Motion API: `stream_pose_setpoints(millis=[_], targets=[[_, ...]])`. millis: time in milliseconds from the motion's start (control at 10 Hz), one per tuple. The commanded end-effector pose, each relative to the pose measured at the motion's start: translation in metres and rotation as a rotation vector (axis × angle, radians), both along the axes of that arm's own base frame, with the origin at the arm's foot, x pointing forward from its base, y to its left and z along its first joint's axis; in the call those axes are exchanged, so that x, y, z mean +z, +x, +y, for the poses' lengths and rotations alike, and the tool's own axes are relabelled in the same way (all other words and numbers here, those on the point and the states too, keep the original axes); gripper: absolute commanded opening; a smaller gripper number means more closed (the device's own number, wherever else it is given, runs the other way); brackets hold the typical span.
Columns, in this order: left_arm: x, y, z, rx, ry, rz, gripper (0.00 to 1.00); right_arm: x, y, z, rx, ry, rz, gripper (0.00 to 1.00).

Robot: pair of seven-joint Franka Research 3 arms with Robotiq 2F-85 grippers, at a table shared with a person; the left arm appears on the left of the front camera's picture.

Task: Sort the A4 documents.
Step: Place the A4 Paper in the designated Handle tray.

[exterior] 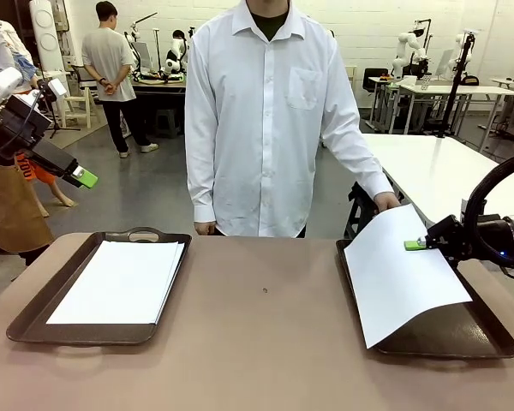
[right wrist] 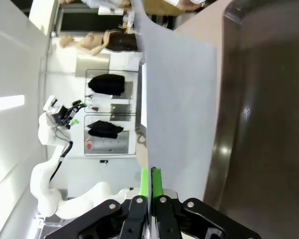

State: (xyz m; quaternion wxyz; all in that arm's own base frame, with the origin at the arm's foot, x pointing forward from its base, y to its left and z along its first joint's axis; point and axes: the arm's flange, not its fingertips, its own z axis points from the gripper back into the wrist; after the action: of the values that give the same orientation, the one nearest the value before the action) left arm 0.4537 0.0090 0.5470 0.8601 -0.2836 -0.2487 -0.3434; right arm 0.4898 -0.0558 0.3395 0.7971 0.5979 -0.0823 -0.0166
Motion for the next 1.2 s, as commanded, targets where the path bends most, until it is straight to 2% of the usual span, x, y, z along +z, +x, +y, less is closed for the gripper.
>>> stream_pose_setpoints(millis=[0,400,700,1100], targets=[[0.000,0.000,0.002,-0.011,0.001,-0.007,0.99,0.002,0.009,0.000,0.008,-0.090,-0.012,0.01],[0.000,0.000,0.002,-0.011,0.001,-0.007,0.99,0.004,0.025,-0.003,0.115,-0.283,0.045,0.01],[0.000,0.000,0.002,-0.011,0.001,-0.007,0.99,0.012,0.037,-0.004,0.163,-0.417,0.059,0.01],[0.000,0.000,0.002,-0.011,0.001,-0.007,0.99,0.011,0.049,-0.007,0.090,-0.589,0.035,0.01]])
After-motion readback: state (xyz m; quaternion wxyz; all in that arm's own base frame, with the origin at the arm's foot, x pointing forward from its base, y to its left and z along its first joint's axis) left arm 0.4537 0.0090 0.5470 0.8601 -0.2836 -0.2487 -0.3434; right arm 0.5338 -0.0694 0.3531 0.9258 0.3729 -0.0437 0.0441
